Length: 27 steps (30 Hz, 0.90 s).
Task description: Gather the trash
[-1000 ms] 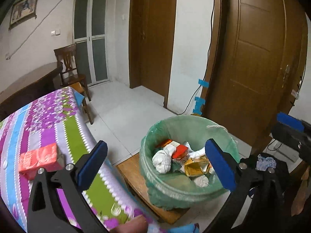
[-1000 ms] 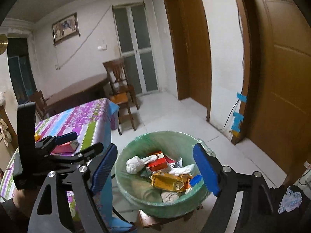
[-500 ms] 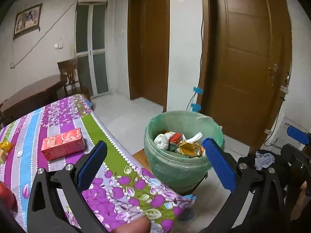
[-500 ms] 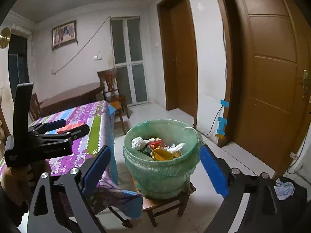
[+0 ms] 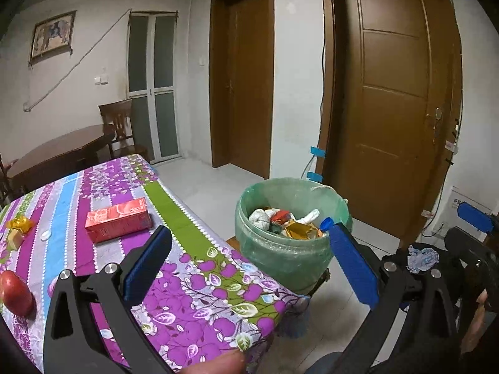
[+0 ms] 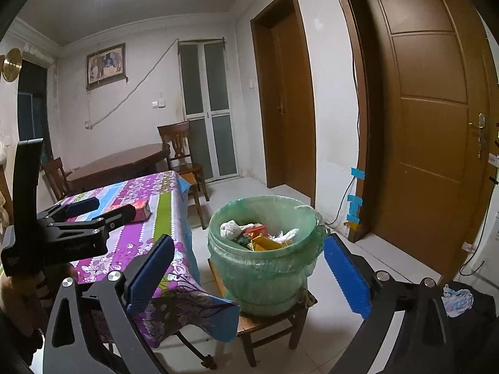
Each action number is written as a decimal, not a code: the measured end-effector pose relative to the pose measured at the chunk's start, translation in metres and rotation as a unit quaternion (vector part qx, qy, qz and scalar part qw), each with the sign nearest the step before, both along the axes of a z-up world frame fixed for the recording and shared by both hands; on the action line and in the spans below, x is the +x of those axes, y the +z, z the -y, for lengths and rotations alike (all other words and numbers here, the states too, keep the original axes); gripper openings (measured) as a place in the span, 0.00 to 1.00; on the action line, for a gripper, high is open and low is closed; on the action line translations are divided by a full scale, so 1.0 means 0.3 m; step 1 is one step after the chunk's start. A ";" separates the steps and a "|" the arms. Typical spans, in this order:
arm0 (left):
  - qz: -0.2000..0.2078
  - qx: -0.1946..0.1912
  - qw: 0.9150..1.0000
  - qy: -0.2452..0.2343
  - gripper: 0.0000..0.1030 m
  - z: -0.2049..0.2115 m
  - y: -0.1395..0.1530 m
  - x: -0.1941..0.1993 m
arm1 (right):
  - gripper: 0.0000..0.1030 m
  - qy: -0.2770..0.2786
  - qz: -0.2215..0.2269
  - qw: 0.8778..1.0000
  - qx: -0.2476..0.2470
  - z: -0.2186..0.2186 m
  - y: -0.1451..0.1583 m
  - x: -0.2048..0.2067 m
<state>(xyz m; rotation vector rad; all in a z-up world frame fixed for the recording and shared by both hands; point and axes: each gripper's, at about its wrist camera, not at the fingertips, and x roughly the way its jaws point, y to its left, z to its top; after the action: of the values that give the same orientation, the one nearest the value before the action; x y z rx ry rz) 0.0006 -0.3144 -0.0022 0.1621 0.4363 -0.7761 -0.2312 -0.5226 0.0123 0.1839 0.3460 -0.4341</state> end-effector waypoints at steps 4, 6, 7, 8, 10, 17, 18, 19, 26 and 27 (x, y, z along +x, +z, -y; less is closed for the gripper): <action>0.003 -0.004 1.000 -0.004 0.95 -0.007 -0.001 -0.015 | 0.94 -0.004 -0.006 1.000 0.000 0.000 -0.008 0.007; 0.006 -0.008 1.000 -0.005 0.95 -0.013 0.000 -0.023 | 0.94 -0.006 -0.006 1.000 -0.001 0.002 -0.013 0.008; 0.007 -0.008 1.000 -0.007 0.95 -0.011 0.002 -0.026 | 0.94 -0.006 -0.008 1.000 0.000 0.002 -0.016 0.010; 0.008 -0.008 1.000 -0.009 0.95 -0.010 0.002 -0.030 | 0.94 -0.007 -0.007 1.000 0.000 0.004 -0.018 0.010; 0.012 -0.008 1.000 -0.016 0.95 -0.006 0.004 -0.038 | 0.94 -0.008 -0.008 1.000 0.001 0.008 -0.020 0.010; 0.020 -0.006 0.999 -0.029 0.95 0.009 0.009 -0.050 | 0.94 -0.010 -0.009 1.000 0.005 0.019 -0.027 0.010; 0.021 -0.006 0.999 -0.029 0.95 0.010 0.009 -0.049 | 0.94 -0.010 -0.009 1.000 0.006 0.020 -0.028 0.011; 0.022 -0.006 0.999 -0.030 0.95 0.012 0.009 -0.049 | 0.94 -0.011 -0.009 1.000 0.006 0.019 -0.029 0.010; 0.047 -0.027 0.998 -0.039 0.95 0.004 0.027 -0.063 | 0.94 -0.009 0.001 1.000 0.004 0.018 -0.032 0.004; 0.052 -0.028 0.997 -0.041 0.95 0.004 0.029 -0.067 | 0.94 -0.009 0.003 1.000 0.003 0.018 -0.034 0.005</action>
<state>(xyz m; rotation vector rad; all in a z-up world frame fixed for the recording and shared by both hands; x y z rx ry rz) -0.0195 -0.3156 0.0064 0.1682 0.3098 -0.8554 -0.2297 -0.5279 0.0020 0.1943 0.3407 -0.4496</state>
